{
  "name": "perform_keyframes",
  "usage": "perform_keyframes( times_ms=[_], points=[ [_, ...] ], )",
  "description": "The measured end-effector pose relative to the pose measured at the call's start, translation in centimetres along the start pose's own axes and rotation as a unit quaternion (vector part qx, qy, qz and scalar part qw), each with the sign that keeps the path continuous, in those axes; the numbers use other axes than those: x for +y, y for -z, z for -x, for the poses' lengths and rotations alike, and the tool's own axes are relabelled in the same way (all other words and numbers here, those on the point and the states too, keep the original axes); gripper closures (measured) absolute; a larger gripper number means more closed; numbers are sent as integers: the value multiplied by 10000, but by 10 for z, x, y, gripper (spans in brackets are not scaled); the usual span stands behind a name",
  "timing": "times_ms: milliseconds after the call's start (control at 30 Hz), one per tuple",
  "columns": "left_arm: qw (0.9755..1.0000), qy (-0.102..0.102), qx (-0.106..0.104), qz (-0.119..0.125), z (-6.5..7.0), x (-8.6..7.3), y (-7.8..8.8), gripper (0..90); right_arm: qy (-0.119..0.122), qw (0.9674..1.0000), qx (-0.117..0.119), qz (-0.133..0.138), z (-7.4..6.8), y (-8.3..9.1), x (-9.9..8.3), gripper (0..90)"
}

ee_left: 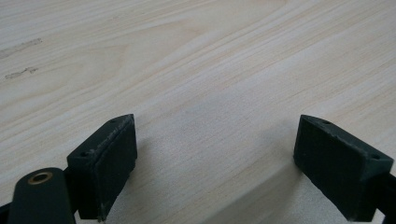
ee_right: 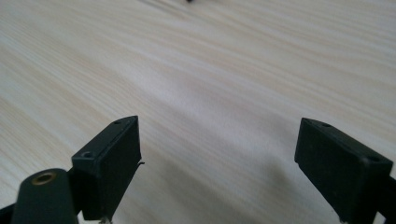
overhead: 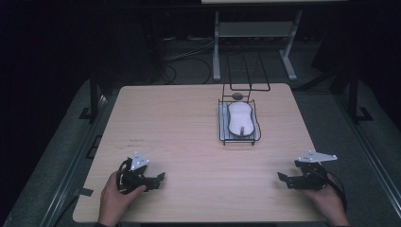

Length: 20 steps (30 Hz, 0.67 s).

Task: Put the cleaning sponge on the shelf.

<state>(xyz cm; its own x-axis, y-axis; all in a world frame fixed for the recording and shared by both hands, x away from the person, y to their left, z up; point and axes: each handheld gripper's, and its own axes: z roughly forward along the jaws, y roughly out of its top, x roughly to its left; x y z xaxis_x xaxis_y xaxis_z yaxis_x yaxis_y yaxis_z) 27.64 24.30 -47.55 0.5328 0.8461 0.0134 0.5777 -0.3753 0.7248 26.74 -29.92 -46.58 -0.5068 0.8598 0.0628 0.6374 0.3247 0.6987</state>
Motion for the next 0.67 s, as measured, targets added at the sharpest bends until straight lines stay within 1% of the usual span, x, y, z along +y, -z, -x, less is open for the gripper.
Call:
perform_keyframes(
  times_ms=[133,200,233,367,400,467,667],
  points=[
    [10000,0,1,0,0,0,0,126,28,9999,-94,-89,-2,-1,-8,130],
    [10000,0,0,1,0,0,0,126,85,9997,-200,-133,-3,-2,-12,124],
    [10000,-1,0,0,0,0,0,126,96,9997,-197,-148,-4,-3,-13,118],
    [10000,1,1,1,0,0,0,126,89,9997,-226,-31,-5,-3,-17,104],
    [10000,2,0,1,0,0,0,126,54,9998,-203,-1,-4,-4,-18,94],
    [10000,1,0,2,0,0,0,126,77,9998,-172,107,-4,-5,-20,84],
    [10000,1,0,1,0,0,0,126,78,9998,-173,103,-4,-5,-20,81]
  ],
)
